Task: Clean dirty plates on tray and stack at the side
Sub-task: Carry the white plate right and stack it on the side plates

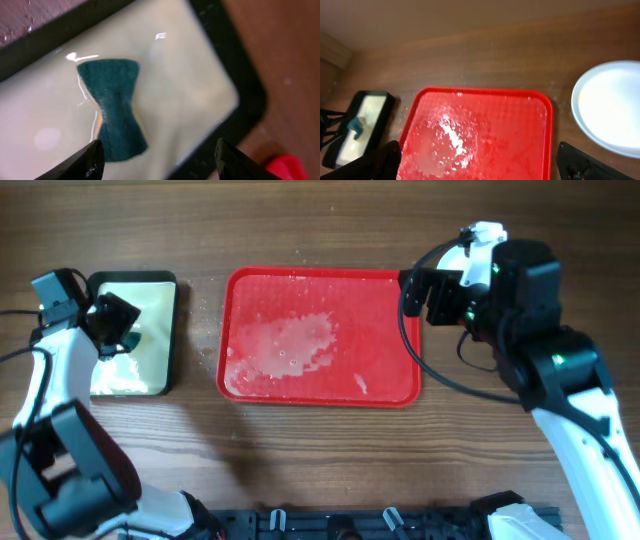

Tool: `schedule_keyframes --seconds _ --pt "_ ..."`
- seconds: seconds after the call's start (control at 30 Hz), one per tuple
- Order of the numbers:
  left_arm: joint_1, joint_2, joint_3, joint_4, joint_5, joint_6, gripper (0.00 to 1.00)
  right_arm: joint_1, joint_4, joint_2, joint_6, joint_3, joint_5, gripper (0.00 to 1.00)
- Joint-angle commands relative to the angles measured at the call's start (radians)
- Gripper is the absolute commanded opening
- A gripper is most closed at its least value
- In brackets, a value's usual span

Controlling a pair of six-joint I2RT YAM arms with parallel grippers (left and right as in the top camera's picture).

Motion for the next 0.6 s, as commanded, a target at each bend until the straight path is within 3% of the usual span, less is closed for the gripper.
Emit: schedule_keyframes --seconds 0.0,0.1,0.2,0.3,0.57 --pt "0.003 -0.263 0.002 -0.045 0.035 -0.005 0.64 0.004 -0.034 -0.126 -0.047 0.001 0.045 1.0" --pt "0.002 -0.528 0.002 -0.146 0.126 -0.004 0.67 0.004 -0.135 -0.256 -0.069 0.001 0.062 1.0" --pt "-0.004 -0.74 0.002 -0.367 0.14 -0.003 1.0 0.004 -0.272 -0.421 -0.103 0.0 0.097 1.0" --pt "-0.004 -0.818 0.002 -0.518 0.14 -0.003 1.0 0.004 -0.336 -0.54 -0.085 0.0 0.108 1.0" --pt "-0.004 -0.811 0.002 -0.548 0.14 -0.003 1.0 0.004 -0.532 -0.572 -0.066 0.0 0.109 1.0"
